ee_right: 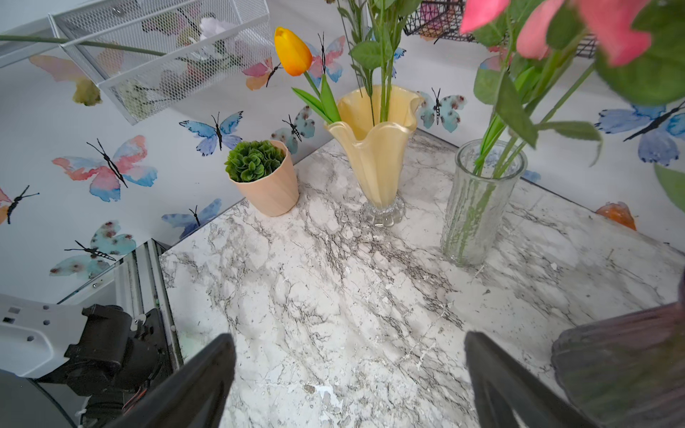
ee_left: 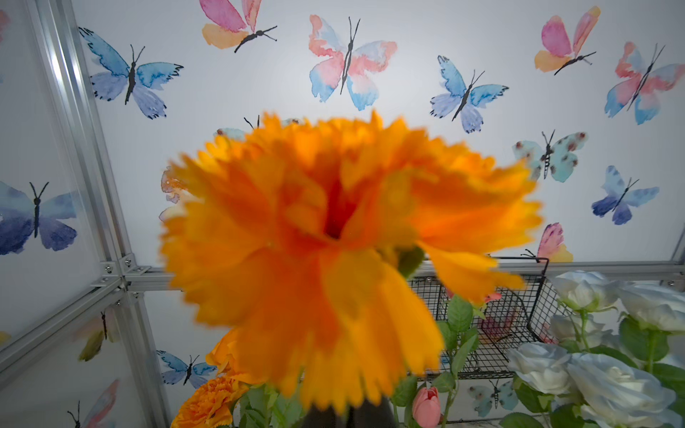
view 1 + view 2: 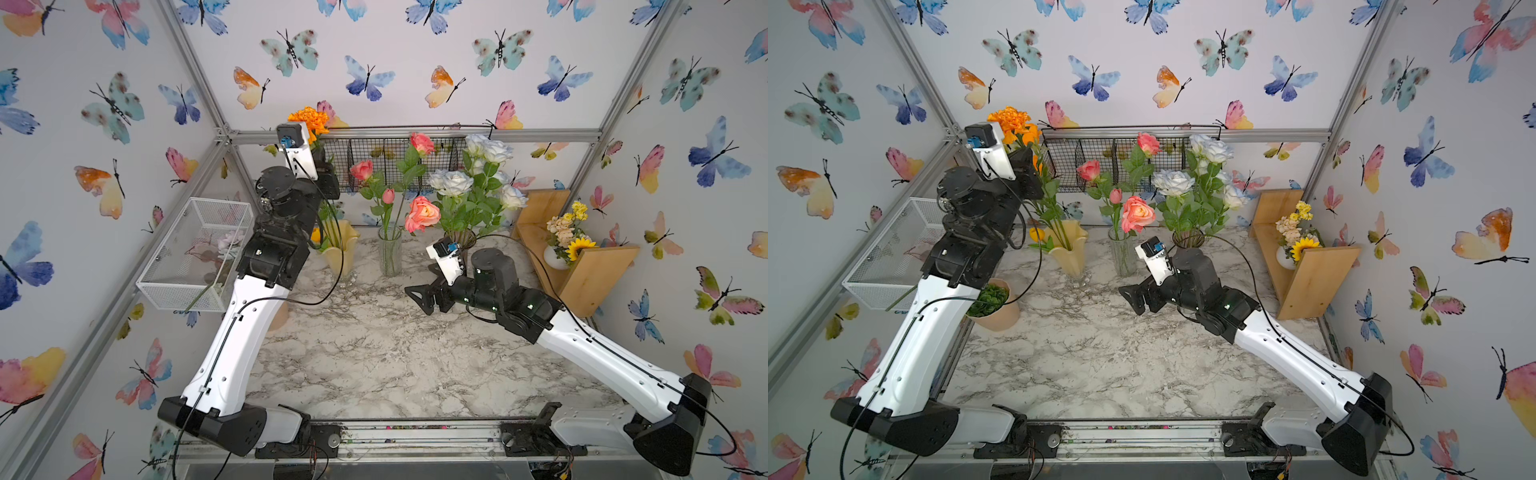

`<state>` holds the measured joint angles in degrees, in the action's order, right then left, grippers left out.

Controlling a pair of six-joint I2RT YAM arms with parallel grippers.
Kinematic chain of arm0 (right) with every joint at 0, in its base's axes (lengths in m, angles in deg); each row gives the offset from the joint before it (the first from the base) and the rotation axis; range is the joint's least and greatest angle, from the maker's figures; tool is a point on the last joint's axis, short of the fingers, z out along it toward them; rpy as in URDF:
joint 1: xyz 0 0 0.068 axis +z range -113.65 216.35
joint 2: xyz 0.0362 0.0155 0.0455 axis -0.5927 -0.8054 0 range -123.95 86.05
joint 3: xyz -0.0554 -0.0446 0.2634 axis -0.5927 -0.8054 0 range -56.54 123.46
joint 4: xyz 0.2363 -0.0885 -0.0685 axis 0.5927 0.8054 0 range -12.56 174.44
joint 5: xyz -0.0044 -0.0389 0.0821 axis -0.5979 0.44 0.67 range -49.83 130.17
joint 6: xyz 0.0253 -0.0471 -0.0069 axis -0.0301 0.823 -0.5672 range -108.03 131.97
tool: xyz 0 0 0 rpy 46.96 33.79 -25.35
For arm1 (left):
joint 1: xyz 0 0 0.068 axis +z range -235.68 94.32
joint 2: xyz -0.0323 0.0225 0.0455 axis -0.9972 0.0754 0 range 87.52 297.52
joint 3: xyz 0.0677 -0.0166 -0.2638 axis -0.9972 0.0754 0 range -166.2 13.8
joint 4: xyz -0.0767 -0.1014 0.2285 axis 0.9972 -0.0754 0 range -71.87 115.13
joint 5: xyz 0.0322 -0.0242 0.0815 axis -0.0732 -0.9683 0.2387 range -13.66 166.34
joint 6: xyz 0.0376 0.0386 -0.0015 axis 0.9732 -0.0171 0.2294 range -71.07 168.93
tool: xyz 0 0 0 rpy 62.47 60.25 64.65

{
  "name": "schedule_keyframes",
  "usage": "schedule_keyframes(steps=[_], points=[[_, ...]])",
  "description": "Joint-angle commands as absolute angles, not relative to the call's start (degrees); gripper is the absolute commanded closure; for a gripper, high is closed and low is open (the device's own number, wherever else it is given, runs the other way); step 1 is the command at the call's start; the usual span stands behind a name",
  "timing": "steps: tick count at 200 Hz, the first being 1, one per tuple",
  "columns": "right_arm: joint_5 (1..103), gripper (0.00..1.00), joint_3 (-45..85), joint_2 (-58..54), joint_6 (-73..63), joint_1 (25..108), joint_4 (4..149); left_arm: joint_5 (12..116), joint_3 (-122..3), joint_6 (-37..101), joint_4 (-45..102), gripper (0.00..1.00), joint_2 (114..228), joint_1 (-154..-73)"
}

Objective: Arrange the flowers in different vases according to their colors
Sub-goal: Insert the flower into the vase.

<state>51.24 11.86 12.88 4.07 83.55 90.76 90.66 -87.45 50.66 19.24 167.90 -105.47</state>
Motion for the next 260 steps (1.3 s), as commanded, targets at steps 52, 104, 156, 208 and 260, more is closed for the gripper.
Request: schedule_keyframes(steps=[52,104,156,208,260], points=[[49.4,0.02,13.25,11.12,5.39,83.46,92.48,88.71,-76.85,48.42,28.96,1.0,171.01,-99.98],[48.98,0.02,13.69,11.43,5.34,83.37,93.07,85.08,-73.48,44.17,28.18,0.01,172.78,-98.51],[49.21,0.01,14.38,12.3,4.63,83.37,93.42,84.51,-77.69,42.1,22.95,0.01,172.29,-98.16],[47.39,0.01,15.17,14.41,4.13,83.37,95.12,83.77,-76.14,38.29,20.56,0.01,164.85,-98.07],[37.71,0.02,10.56,19.13,-0.19,83.35,91.35,83.29,-69.68,33.21,14.75,0.01,149.58,-98.07]])
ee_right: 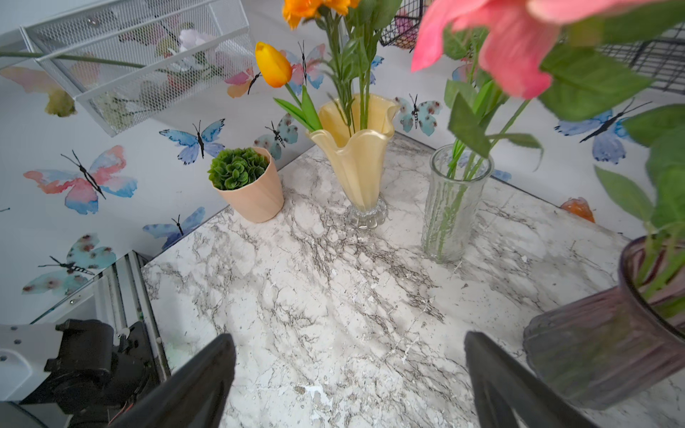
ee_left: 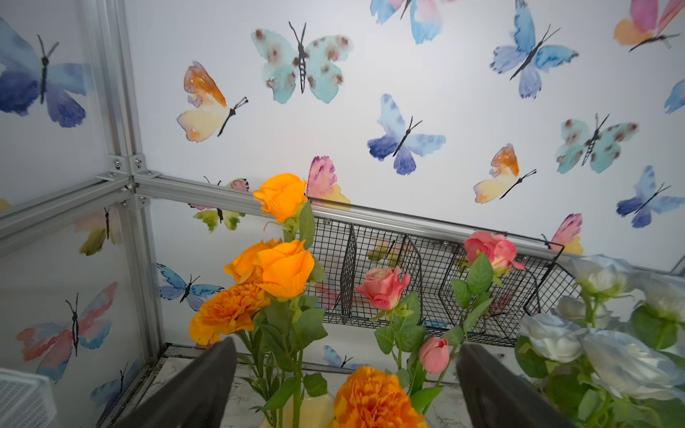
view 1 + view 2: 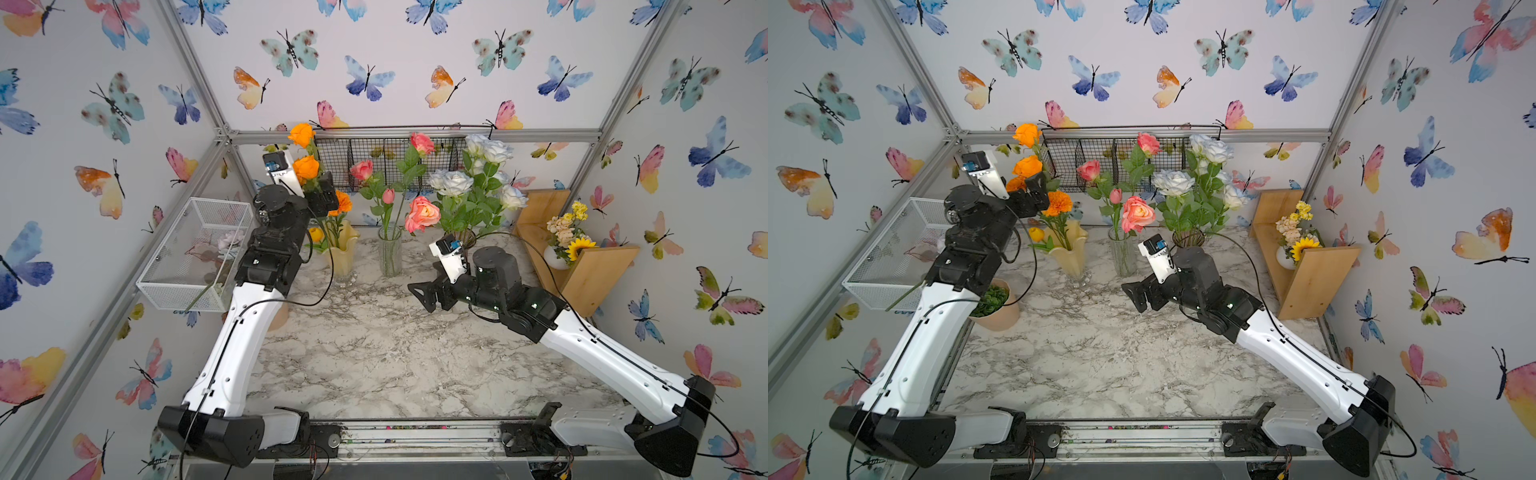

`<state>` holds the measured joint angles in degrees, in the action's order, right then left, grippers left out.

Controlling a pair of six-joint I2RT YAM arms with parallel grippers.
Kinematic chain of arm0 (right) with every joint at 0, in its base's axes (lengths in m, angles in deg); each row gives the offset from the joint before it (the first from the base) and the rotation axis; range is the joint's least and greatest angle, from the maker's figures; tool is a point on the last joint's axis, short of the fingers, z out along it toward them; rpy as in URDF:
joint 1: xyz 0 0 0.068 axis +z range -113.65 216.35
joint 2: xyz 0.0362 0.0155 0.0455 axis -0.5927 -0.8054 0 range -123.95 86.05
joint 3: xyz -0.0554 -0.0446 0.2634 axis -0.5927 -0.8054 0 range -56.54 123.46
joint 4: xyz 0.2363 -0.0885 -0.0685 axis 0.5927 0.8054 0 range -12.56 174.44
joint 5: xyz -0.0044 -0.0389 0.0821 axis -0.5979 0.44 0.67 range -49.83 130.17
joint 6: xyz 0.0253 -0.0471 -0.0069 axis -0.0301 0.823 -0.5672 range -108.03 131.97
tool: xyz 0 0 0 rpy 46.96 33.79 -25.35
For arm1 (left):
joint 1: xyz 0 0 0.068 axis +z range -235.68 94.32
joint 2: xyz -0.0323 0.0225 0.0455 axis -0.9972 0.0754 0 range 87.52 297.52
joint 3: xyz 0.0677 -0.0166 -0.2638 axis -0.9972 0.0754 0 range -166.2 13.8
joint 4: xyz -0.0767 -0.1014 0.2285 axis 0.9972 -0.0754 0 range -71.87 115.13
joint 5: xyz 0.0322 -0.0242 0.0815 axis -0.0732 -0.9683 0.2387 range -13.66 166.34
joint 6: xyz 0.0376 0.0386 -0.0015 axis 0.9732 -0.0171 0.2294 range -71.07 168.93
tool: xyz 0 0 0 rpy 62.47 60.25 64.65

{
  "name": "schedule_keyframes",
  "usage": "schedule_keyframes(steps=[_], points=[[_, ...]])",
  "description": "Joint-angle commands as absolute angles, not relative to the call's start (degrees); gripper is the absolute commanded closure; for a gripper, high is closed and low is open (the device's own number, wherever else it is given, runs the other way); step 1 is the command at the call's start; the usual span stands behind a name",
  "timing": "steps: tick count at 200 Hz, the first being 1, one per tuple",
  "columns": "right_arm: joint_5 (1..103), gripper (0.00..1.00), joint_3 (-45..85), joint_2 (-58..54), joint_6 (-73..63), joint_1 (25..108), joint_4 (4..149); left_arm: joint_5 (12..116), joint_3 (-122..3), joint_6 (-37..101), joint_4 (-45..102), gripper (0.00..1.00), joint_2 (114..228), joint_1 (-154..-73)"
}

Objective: Arrange the flowers in different vases according to their colors
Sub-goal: Insert the flower into the vase, then reset both arms

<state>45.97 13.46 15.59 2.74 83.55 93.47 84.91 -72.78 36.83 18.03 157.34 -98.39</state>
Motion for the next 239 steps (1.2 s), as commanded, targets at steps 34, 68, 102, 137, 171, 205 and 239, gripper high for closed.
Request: schedule_keyframes(steps=[34,68,102,137,171,205,239], points=[[18.21,0.02,0.32,25.22,-5.04,83.28,86.08,81.56,-59.81,31.89,7.08,0.01,136.27,-98.22],[-1.74,0.02,-11.19,33.45,-9.73,83.24,80.6,86.64,-42.35,26.38,4.17,0.01,121.57,-99.3],[-19.97,0.01,-21.62,38.71,-8.05,83.19,76.39,88.35,-21.38,28.11,12.68,0.01,108.92,-99.3],[-24.77,0.02,-30.83,40.23,0.37,83.19,64.45,100.01,-11.1,33.74,20.99,0.01,113.74,-99.3],[-25.47,0.02,-38.54,36.83,7.77,80.81,48.16,101.71,-5.41,41.77,38.69,0.01,125.09,-98.16],[-19.77,0.02,-43.64,32.62,8.34,74.77,38.56,100.37,0.63,46.86,59.74,0.01,135.52,-96.9],[-14.45,0.02,-48.79,27.01,11.06,69.13,25.84,100.45,2.78,49.55,69.95,0.01,143.82,-95.88]])
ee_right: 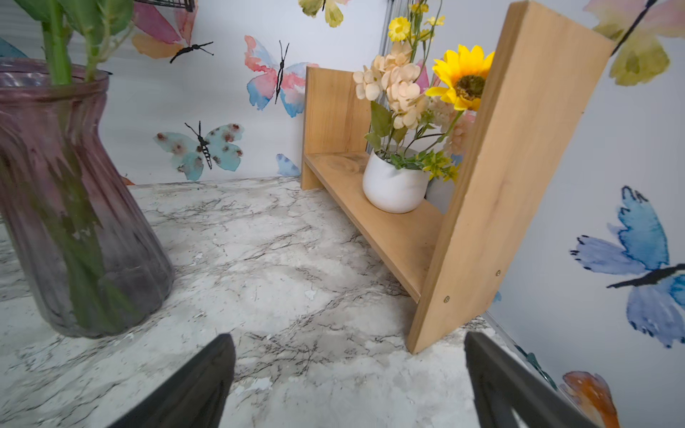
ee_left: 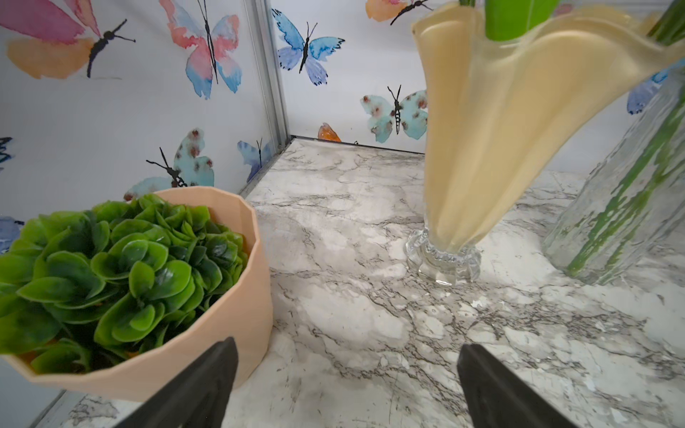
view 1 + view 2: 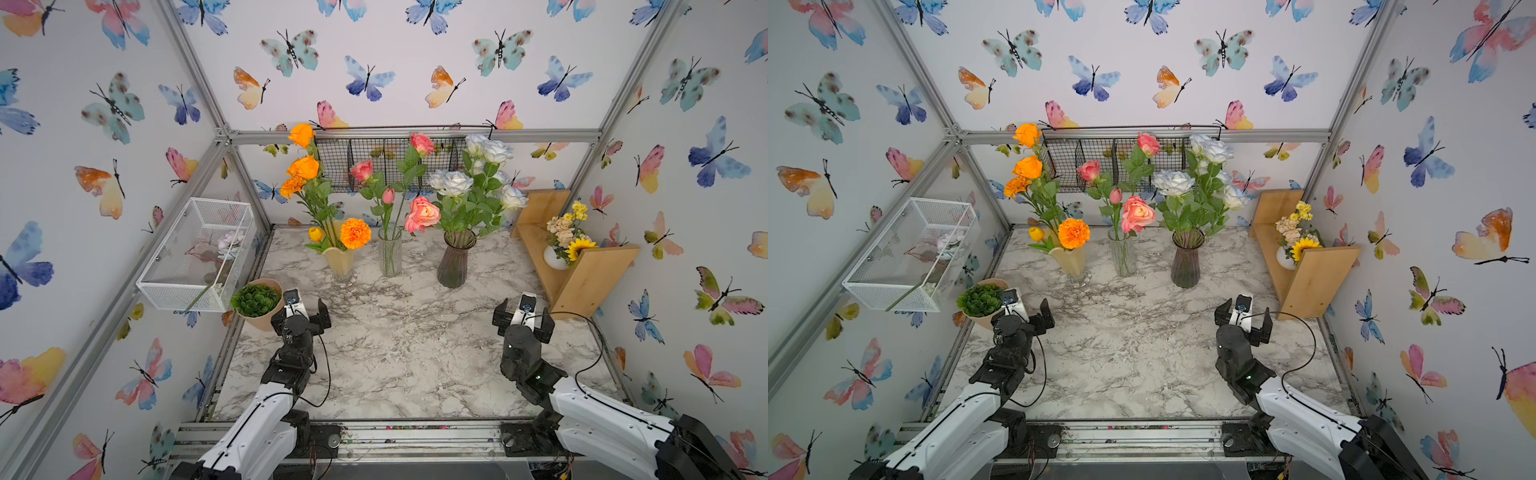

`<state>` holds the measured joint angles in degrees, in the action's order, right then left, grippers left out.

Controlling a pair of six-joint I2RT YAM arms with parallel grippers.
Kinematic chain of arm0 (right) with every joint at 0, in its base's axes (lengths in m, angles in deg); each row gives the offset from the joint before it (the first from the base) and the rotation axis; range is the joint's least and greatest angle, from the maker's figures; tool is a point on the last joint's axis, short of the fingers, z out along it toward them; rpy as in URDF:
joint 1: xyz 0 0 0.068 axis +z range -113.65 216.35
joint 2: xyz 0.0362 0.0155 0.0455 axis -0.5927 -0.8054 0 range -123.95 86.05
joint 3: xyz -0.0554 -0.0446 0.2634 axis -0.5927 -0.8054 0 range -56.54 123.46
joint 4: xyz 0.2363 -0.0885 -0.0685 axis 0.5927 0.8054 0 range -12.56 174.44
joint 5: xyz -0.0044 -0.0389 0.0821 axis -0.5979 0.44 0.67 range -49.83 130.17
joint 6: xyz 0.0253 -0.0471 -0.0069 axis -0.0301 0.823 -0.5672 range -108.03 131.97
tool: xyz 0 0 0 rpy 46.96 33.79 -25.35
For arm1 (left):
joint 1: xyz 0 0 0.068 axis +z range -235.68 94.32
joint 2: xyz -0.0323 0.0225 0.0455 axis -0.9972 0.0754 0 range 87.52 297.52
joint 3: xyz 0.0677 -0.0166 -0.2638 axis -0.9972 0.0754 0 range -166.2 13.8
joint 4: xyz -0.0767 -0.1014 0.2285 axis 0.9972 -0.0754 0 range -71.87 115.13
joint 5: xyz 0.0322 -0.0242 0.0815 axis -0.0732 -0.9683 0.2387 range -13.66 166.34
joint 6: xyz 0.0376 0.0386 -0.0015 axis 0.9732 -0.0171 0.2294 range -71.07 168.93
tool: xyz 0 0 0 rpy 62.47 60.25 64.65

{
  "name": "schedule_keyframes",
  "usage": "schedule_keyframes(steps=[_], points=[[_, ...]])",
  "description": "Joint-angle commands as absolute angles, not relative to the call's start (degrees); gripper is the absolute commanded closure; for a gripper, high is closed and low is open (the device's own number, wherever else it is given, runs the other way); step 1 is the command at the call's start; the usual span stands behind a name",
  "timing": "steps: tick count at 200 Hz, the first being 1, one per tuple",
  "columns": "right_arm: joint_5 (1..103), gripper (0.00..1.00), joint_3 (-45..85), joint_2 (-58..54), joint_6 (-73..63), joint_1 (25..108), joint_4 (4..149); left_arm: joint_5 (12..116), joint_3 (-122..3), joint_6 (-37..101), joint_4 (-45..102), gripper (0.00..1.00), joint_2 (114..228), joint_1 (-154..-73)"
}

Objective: Arrange the flowers in different vases according to their colors
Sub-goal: Reset both arms

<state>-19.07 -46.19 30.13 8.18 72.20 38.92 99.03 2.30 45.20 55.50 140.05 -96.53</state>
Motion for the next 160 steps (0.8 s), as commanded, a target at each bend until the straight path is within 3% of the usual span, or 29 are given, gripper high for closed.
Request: schedule_keyframes(steps=[1,39,72,95,114,138,160], points=[[-14.3,0.02,-48.88,26.78,11.08,68.96,25.67,100.43,2.89,49.77,70.48,0.01,144.06,-95.92],[-7.77,0.01,-53.83,15.96,15.99,63.51,7.44,92.95,2.39,48.3,78.37,0.01,154.7,-91.92],[-2.89,0.01,-50.58,7.12,18.52,60.61,1.26,85.58,1.21,48.28,82.56,0.01,164.57,-89.14],[-1.76,0.01,-46.68,4.84,19.09,60.61,7.14,83.2,3.58,49.3,91.18,0.01,168.7,-88.93],[-0.94,0.01,-38.21,4.29,14.49,60.69,27.58,80.69,2.64,49.84,88.06,0.01,168.01,-88.69],[2.22,0.01,-43.81,0.88,20.81,61.05,6.7,80.49,2.74,49.88,88.3,0.01,168.03,-88.67],[3.78,0.01,-48.37,-8.72,24.26,57.71,-16.93,80.07,2.74,49.83,88.49,0.01,168.03,-88.49]])
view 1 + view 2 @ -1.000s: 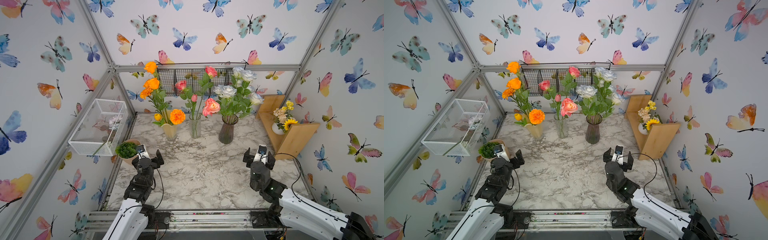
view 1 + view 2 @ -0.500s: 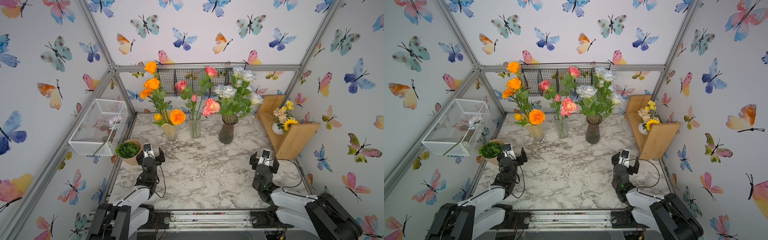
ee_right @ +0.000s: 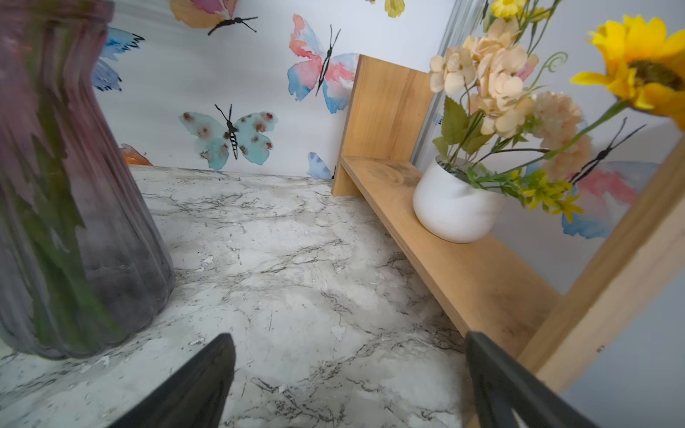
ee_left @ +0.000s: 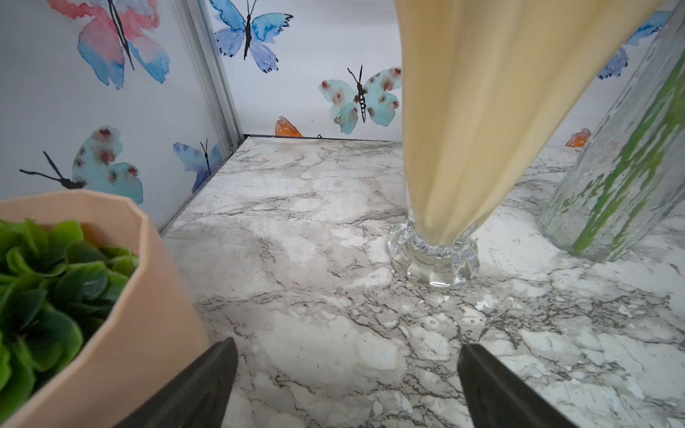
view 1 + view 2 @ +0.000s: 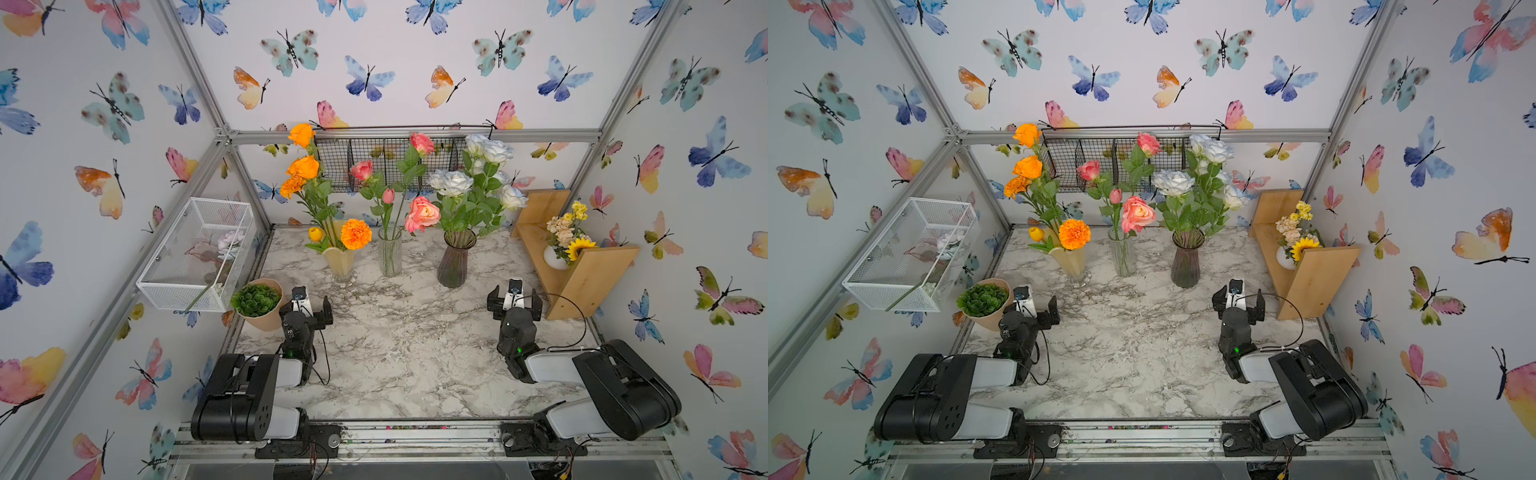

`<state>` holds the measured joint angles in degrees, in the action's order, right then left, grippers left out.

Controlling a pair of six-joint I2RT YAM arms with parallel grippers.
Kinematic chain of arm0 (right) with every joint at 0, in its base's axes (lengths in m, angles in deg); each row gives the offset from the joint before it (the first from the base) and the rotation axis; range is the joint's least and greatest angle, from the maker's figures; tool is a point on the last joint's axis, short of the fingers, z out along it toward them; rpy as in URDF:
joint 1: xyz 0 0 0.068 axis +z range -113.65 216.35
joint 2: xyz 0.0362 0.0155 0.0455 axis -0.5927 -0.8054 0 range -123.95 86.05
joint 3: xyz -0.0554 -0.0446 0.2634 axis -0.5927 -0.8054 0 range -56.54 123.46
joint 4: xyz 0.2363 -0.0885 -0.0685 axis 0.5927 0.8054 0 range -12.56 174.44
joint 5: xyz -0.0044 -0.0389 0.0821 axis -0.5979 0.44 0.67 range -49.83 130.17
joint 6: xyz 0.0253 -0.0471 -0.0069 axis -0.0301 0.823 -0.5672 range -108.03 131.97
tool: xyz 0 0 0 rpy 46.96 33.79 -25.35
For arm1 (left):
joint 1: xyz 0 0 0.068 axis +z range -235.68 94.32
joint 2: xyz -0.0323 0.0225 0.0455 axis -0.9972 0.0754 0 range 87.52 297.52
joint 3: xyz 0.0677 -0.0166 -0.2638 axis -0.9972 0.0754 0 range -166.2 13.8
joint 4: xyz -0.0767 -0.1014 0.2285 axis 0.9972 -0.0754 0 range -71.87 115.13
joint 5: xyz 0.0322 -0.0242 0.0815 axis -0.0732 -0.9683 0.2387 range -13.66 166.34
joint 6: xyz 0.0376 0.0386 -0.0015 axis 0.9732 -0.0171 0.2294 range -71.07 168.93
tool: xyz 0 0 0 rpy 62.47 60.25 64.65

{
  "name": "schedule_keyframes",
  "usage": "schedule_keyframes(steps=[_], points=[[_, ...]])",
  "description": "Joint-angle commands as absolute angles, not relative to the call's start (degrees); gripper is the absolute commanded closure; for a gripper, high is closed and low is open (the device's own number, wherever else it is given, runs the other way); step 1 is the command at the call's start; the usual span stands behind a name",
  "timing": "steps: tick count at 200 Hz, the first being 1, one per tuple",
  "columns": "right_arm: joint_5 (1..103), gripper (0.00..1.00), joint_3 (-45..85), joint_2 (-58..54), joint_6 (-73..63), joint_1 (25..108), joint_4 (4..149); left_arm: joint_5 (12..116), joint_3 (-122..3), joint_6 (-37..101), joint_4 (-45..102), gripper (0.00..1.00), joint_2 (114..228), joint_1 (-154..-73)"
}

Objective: Arrange the flowers in different vases according to their colors
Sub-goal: Reset both arms

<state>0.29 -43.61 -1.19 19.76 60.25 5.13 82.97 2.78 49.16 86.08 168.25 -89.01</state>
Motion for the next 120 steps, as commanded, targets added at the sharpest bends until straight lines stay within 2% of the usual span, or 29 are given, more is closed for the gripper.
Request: schedule_keyframes(steps=[1,11,19,29,45,61,79,99,120], points=[[3.78,0.01,-48.5,-8.58,24.14,57.71,-16.81,80.05,2.78,49.86,88.49,0.01,168.03,-88.49],[6.41,0.01,-49.16,-4.37,20.71,57.34,-9.93,79.77,2.73,49.76,88.5,0.01,168.13,-88.33],[13.7,0.01,-49.37,-0.74,17.71,54.43,-3.09,79.65,2.66,49.8,88.41,0.01,168.2,-88.24],[19.89,0.01,-49.49,-1.12,14.5,49.83,-2.44,79.59,2.69,49.86,88.41,0.01,168.21,-88.26],[20.4,0.01,-47.92,-8.98,15.91,47.95,-11.59,79.62,2.64,49.8,88.41,0.01,168.25,-88.3],[21.31,0.01,-45.37,-2.71,12.15,47.71,5.27,82.29,2.26,48.85,87.64,0.01,168.2,-88.38],[21.03,0.01,-47.56,-7.54,14.97,47.51,-8.22,84.25,2.31,48.06,87.23,0.01,168.03,-88.33],[20.69,0.01,-46.19,-3.1,12.35,47.51,2.71,84.25,2.21,48.06,87.23,0.01,168.03,-88.38],[20.63,0.01,-47.45,-6.37,14.18,47.51,-5.79,84.25,2.22,48.11,87.17,0.01,168.02,-88.37]])
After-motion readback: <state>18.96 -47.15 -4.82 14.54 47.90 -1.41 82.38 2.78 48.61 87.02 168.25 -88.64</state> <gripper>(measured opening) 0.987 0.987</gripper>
